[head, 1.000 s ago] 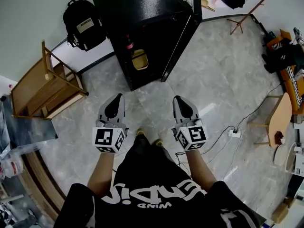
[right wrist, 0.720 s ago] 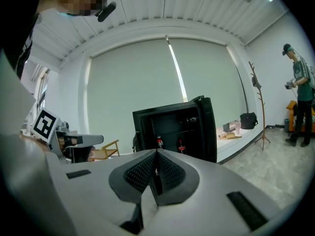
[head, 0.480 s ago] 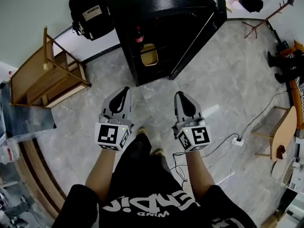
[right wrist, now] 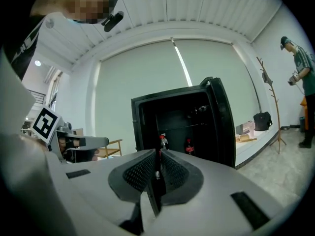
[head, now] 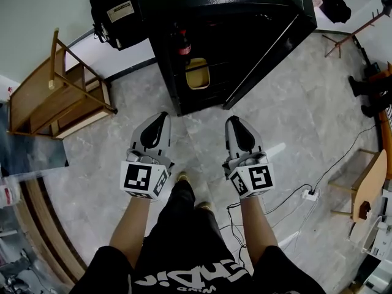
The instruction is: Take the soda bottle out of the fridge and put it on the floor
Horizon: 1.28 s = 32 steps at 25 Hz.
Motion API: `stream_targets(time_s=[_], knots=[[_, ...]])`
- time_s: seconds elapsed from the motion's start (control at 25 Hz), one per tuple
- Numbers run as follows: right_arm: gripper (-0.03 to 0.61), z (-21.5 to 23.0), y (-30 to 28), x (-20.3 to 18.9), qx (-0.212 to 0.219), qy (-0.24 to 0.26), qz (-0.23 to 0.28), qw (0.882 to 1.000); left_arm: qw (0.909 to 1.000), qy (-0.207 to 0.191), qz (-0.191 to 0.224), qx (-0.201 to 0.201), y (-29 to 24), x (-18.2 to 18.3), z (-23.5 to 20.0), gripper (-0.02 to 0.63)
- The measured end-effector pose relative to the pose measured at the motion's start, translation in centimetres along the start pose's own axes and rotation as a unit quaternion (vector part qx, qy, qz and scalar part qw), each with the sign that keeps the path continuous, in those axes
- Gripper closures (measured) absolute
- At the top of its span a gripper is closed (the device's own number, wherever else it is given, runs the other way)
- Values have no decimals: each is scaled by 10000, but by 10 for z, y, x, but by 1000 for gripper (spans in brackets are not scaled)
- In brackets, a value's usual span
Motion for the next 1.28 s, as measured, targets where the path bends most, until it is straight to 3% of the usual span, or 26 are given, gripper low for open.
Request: stream_targets(time_s=[0.04,0.2,0.24,0.76,1.08,1.28], knots=[[539,0,-4,1,52,0,-11,10000,10000,25,-3,5,-1,0,-1,607],[278,5,-20,5,231,-67,-29,9997,10000,98,3,7,-7,3,-3,607],[264,7,-26,4,258,-56,-50,9996,9999,109,2,8,-8,3,-4,607],[259,34,-172,-25,825,204,-387,9956,9997,201,-147,77,-18,-15,-25,607],[259,48,-264,-62,862,562,-858,9910,9991,245,-313,113,-20,-29,-45,607],[259,49,-306,-78,812,458,-892,9916,9980,383,-433,236,-18,-42,-60,607]])
Point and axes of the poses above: the fingertips, and each gripper's own axes: y backward along the fingers, z to its right, x out of its top, the point moved 7 cm from there along y, backward along the fingers, and after that the axes turned 3 degrees about -y, right-handed, at the moved point
